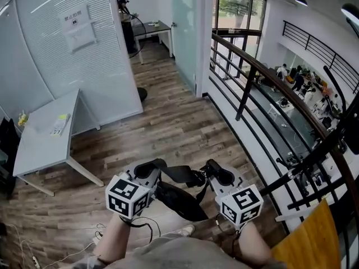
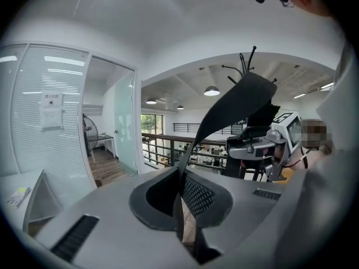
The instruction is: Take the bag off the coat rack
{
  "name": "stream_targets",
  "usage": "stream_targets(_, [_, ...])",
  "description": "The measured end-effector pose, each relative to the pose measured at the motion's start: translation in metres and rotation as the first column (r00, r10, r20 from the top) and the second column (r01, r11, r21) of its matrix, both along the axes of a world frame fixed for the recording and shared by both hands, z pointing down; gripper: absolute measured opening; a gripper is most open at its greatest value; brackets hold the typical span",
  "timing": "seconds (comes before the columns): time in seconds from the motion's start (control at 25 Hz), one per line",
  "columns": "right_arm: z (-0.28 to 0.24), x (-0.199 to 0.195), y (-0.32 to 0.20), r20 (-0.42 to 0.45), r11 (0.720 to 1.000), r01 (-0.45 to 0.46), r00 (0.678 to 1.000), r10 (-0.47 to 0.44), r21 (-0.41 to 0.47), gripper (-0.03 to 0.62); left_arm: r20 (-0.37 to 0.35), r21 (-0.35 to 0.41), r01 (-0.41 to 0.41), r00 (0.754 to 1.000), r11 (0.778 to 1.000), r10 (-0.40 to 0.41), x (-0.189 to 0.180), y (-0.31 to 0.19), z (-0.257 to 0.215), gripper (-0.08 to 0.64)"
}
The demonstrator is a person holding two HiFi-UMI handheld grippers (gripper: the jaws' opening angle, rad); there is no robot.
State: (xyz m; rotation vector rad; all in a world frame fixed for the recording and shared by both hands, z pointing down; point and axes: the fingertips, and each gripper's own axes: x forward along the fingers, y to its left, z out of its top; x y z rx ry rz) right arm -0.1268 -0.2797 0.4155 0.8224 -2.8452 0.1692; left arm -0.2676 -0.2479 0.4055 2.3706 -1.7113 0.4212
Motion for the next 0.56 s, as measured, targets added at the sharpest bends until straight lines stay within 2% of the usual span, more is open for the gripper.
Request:
stream_targets(0.12, [0.004,0.002,0.003,-0.018,1.000,0.002,1.000,-0.002,-0.012,0.051,-0.021,-0.017,0.011,1.000,1.000,-0.011,-0.003,0.003,0.007,0.018])
stream_targets(0.28, [0.004,0.008,0.009,-0.036,1.000,0.005,0.999,-0.005,-0.010,0.051,-0.094,-0.036,0.000,0.996,0.999,-0.004,0.001,0.008,0.012,0.018])
stream_targets(0.56, [-0.006,0.014,0.005,-0.017,1.000,-0.026,1.000,0.026,0.001,0.051,-0.085,-0.024,-0.043,0.996,0.999,0.040,0.013,0.003,0.004,0.018])
